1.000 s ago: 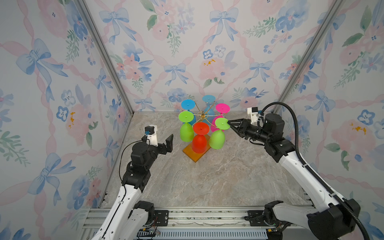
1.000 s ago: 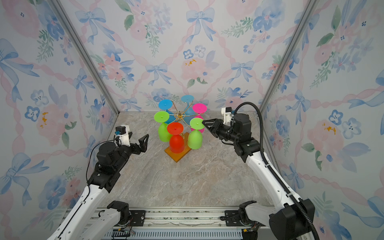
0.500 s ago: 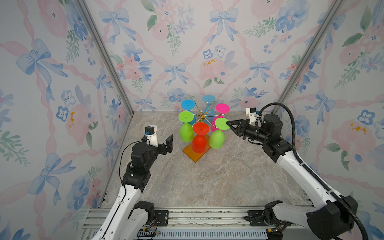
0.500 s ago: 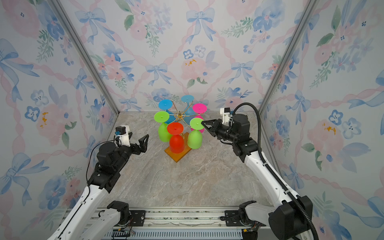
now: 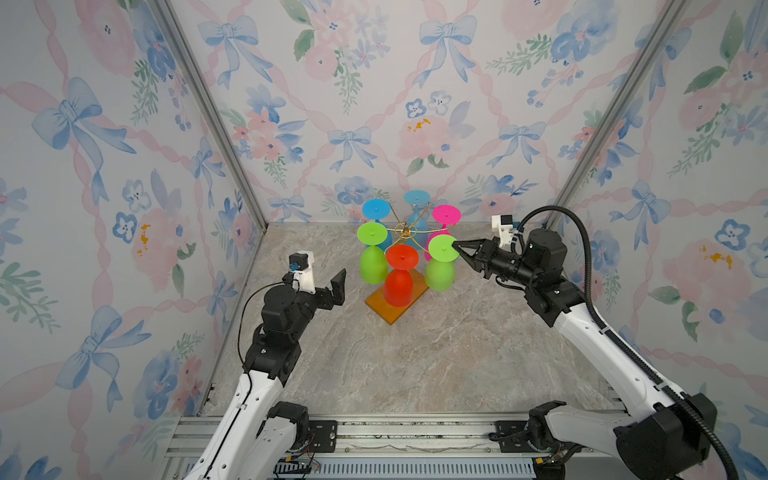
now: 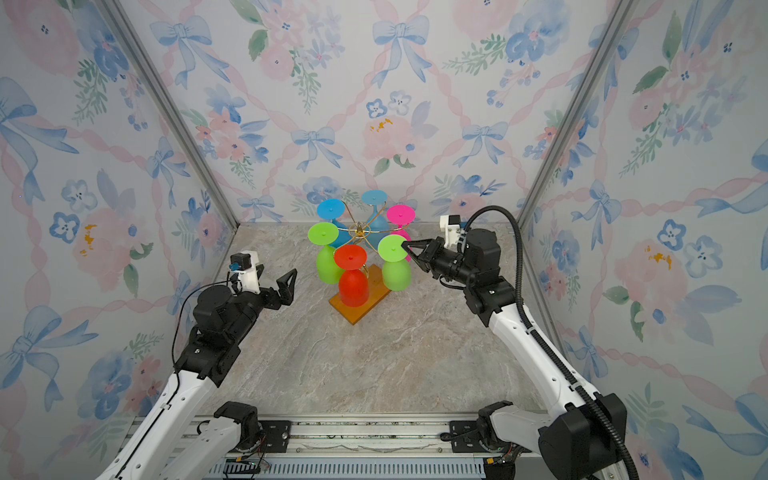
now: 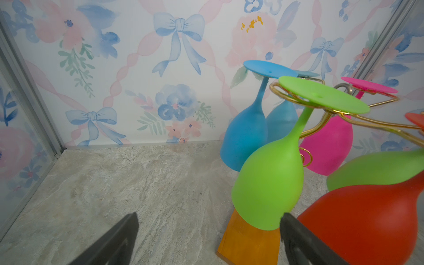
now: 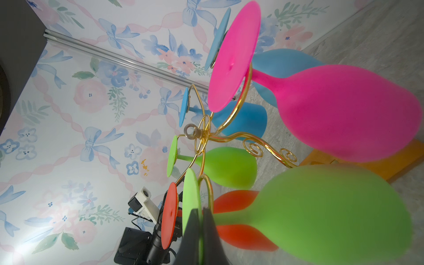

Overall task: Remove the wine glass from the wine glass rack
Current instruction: 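Reach the right gripper toward the lime-green glass base while raising the left arm, then close the right gripper on the lime-green glass base and slide it off the rack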

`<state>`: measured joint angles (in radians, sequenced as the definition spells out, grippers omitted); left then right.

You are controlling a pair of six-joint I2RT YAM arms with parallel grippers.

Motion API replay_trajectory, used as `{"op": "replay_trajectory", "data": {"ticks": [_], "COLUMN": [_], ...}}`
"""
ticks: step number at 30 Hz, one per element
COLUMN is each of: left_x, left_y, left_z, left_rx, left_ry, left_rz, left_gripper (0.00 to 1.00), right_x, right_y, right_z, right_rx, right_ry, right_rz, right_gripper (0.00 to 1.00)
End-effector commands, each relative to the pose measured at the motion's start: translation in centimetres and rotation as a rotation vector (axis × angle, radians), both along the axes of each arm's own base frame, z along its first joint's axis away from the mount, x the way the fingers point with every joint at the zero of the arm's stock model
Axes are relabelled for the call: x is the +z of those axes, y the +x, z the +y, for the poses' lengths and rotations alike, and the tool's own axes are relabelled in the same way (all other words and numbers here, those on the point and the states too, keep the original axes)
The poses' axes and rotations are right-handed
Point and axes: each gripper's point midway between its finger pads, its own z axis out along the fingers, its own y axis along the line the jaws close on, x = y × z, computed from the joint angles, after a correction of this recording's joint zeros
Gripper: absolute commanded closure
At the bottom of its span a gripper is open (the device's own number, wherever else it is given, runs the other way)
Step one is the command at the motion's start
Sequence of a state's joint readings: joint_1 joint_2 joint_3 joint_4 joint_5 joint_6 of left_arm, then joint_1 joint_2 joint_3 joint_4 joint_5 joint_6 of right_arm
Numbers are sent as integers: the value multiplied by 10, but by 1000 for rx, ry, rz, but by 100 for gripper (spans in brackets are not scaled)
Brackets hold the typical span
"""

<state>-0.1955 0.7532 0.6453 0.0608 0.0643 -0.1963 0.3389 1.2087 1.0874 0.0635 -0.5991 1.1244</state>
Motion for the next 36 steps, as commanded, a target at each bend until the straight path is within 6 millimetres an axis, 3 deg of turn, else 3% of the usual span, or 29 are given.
{"op": "replay_trajectory", "data": {"ticks": [1, 10, 36], "left_x": [6, 6, 7], "left_y": [0, -1, 0], "left_z": [4, 4, 8], "left_rx": [17, 19, 26], "left_ry": [-22, -25, -35], "left_rz": [-28, -29, -33], "left_gripper": [2, 2, 2], "right_x": [6, 13, 26], "right_y": [-14, -21, -14], "right_z": [4, 10, 29], "right_rx": [30, 28, 35], "right_ry": [18, 51, 60], "right_rz": [-6, -2, -16], "right_gripper": [98, 100, 100]}}
